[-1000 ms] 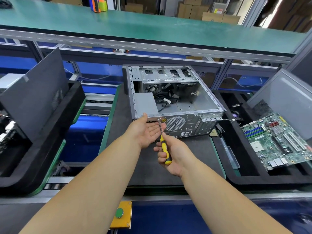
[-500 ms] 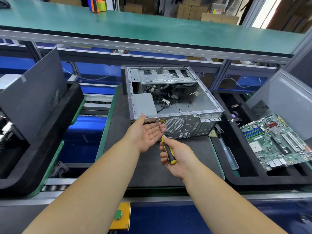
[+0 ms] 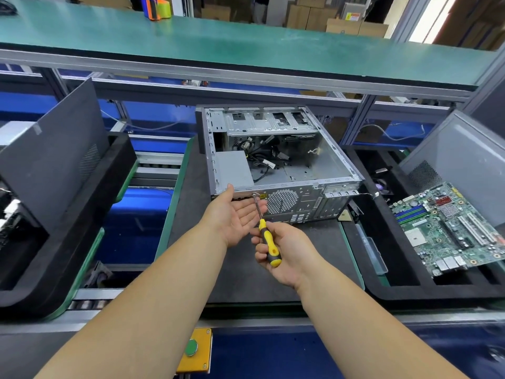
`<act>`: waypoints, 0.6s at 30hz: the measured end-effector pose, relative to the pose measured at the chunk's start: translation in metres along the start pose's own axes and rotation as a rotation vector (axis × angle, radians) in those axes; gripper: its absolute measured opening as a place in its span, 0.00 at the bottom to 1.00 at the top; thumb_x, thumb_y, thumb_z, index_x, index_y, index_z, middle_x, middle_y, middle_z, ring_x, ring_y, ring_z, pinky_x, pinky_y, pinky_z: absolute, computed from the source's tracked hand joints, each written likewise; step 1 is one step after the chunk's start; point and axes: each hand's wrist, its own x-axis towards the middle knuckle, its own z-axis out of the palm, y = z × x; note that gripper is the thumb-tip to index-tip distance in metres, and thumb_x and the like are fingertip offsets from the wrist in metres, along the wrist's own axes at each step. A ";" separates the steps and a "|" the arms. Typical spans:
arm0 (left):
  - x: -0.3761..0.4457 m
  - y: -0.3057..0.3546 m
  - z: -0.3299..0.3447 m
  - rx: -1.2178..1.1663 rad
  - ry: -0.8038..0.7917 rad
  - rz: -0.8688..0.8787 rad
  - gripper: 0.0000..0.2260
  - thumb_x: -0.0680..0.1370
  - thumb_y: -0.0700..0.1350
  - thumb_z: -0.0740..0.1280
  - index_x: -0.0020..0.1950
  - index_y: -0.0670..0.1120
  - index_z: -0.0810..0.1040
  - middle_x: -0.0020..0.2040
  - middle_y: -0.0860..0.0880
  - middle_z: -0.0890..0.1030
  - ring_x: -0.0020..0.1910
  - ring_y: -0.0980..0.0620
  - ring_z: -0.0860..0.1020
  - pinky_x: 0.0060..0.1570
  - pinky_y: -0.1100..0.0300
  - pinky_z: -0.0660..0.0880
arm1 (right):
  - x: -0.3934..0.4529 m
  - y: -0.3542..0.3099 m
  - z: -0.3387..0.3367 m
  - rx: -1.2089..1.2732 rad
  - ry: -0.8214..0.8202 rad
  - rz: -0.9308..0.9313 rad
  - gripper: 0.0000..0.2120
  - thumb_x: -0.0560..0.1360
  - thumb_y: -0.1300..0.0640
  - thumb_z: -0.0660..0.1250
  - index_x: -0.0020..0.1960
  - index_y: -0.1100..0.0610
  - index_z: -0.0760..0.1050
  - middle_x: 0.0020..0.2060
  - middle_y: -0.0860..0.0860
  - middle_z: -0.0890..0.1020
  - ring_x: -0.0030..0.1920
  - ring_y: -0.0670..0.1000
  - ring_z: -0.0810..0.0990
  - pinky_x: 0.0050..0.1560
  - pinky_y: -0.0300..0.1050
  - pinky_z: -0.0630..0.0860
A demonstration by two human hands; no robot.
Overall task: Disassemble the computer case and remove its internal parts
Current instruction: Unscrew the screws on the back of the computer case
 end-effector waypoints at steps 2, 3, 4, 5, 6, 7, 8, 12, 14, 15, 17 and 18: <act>-0.001 -0.001 0.001 0.011 0.005 0.009 0.29 0.81 0.62 0.55 0.58 0.35 0.78 0.52 0.40 0.85 0.52 0.45 0.83 0.54 0.55 0.78 | 0.001 0.002 -0.001 -0.037 0.032 -0.039 0.13 0.81 0.55 0.61 0.46 0.63 0.77 0.29 0.53 0.75 0.23 0.45 0.70 0.24 0.35 0.68; -0.001 -0.002 0.002 0.033 0.013 0.021 0.27 0.81 0.60 0.57 0.57 0.36 0.78 0.51 0.41 0.85 0.51 0.46 0.84 0.53 0.55 0.79 | 0.002 0.003 -0.002 -0.063 0.054 -0.058 0.12 0.81 0.55 0.63 0.45 0.63 0.77 0.29 0.52 0.75 0.23 0.45 0.70 0.24 0.36 0.68; -0.001 -0.003 0.004 0.059 0.025 0.036 0.24 0.81 0.57 0.59 0.57 0.37 0.78 0.50 0.42 0.85 0.50 0.47 0.84 0.51 0.56 0.79 | 0.002 0.005 -0.003 -0.086 0.074 -0.075 0.12 0.80 0.55 0.65 0.44 0.62 0.77 0.29 0.52 0.75 0.23 0.46 0.70 0.24 0.36 0.68; -0.001 -0.004 0.005 0.085 0.038 0.052 0.20 0.81 0.54 0.61 0.56 0.38 0.79 0.49 0.43 0.86 0.49 0.48 0.84 0.49 0.57 0.79 | 0.003 0.005 -0.004 -0.107 0.090 -0.088 0.10 0.80 0.55 0.66 0.44 0.61 0.77 0.30 0.52 0.75 0.23 0.46 0.71 0.24 0.36 0.68; -0.001 -0.005 0.007 0.105 0.054 0.065 0.16 0.81 0.51 0.62 0.55 0.38 0.79 0.47 0.44 0.86 0.47 0.49 0.84 0.46 0.58 0.80 | 0.004 0.006 -0.004 -0.129 0.105 -0.098 0.09 0.80 0.55 0.66 0.44 0.60 0.76 0.30 0.51 0.75 0.23 0.45 0.71 0.24 0.36 0.68; -0.001 -0.005 0.009 0.117 0.071 0.072 0.13 0.81 0.48 0.62 0.53 0.39 0.79 0.45 0.45 0.86 0.45 0.50 0.85 0.43 0.60 0.80 | 0.006 0.006 -0.005 -0.152 0.119 -0.106 0.07 0.79 0.56 0.67 0.45 0.59 0.75 0.31 0.51 0.75 0.23 0.45 0.71 0.24 0.36 0.68; -0.001 -0.006 0.011 0.124 0.090 0.074 0.11 0.81 0.46 0.62 0.52 0.40 0.80 0.42 0.46 0.86 0.43 0.51 0.84 0.40 0.61 0.80 | 0.007 0.007 -0.005 -0.172 0.129 -0.113 0.05 0.79 0.57 0.67 0.46 0.57 0.75 0.31 0.51 0.74 0.23 0.45 0.71 0.24 0.36 0.69; 0.000 -0.005 0.017 0.133 0.153 0.064 0.08 0.80 0.40 0.61 0.47 0.41 0.79 0.36 0.48 0.85 0.39 0.53 0.83 0.38 0.62 0.78 | 0.012 0.008 -0.008 -0.212 0.155 -0.122 0.05 0.77 0.59 0.70 0.45 0.56 0.74 0.26 0.49 0.73 0.23 0.44 0.71 0.25 0.37 0.69; 0.001 -0.004 0.019 0.136 0.171 0.059 0.08 0.80 0.39 0.62 0.45 0.41 0.79 0.34 0.48 0.85 0.37 0.54 0.83 0.34 0.64 0.78 | 0.013 0.009 -0.008 -0.192 0.158 -0.114 0.05 0.76 0.59 0.70 0.45 0.56 0.74 0.27 0.50 0.74 0.23 0.45 0.72 0.25 0.37 0.70; 0.001 -0.004 0.020 0.133 0.178 0.058 0.08 0.80 0.39 0.62 0.45 0.41 0.79 0.33 0.48 0.85 0.34 0.55 0.83 0.32 0.64 0.78 | 0.013 0.009 -0.008 -0.163 0.155 -0.101 0.05 0.76 0.58 0.70 0.45 0.57 0.75 0.28 0.51 0.74 0.24 0.46 0.72 0.25 0.38 0.70; 0.003 -0.004 0.022 0.119 0.189 0.054 0.07 0.80 0.40 0.63 0.45 0.41 0.79 0.33 0.48 0.84 0.32 0.55 0.83 0.27 0.65 0.77 | 0.013 0.009 -0.008 -0.110 0.155 -0.064 0.06 0.76 0.57 0.68 0.44 0.59 0.76 0.30 0.53 0.75 0.25 0.48 0.73 0.26 0.39 0.70; 0.003 -0.004 0.022 0.116 0.197 0.052 0.07 0.80 0.40 0.63 0.45 0.41 0.79 0.33 0.48 0.85 0.31 0.55 0.83 0.27 0.66 0.77 | 0.012 0.009 -0.008 -0.099 0.157 -0.051 0.07 0.77 0.56 0.67 0.43 0.60 0.77 0.31 0.54 0.76 0.25 0.48 0.74 0.26 0.39 0.71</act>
